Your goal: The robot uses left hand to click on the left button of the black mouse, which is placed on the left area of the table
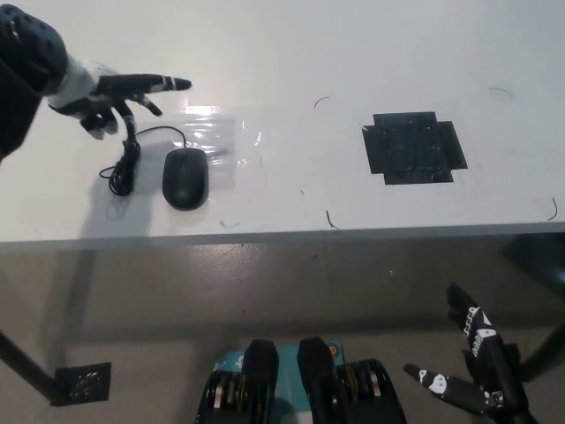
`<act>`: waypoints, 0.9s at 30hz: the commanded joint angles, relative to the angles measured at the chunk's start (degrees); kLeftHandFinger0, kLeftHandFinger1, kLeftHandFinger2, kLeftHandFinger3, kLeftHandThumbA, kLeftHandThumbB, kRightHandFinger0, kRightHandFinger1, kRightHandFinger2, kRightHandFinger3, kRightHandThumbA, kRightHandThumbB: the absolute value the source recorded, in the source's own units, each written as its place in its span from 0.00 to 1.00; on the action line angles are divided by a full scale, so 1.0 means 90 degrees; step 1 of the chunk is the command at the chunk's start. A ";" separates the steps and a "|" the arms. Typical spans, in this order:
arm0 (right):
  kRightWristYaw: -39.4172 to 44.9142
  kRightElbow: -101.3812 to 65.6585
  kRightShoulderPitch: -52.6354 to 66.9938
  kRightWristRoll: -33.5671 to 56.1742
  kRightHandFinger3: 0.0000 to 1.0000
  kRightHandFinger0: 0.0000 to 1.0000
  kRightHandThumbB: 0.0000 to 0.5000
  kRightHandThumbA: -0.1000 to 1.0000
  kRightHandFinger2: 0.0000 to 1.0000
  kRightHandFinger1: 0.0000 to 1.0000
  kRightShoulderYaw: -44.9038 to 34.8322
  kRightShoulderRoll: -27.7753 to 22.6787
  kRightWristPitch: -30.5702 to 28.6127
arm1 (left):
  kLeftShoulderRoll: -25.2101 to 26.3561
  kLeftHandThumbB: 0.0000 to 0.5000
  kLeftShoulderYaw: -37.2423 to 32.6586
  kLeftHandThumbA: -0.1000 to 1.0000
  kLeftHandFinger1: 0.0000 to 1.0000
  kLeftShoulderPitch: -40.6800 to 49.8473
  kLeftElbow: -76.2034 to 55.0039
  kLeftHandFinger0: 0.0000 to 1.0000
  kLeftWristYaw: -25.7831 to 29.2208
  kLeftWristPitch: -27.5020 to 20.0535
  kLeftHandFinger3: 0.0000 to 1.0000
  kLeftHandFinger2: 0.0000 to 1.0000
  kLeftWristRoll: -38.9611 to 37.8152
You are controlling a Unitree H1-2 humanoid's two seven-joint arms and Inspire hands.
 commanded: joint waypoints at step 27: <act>0.0079 -0.0302 -0.0149 -0.0002 1.00 0.90 0.27 1.00 1.00 0.93 0.0012 -0.0136 -0.0151 | -0.0317 0.47 0.0036 1.00 0.00 -0.0439 0.0473 0.00 0.0027 -0.0539 1.00 0.16 0.0780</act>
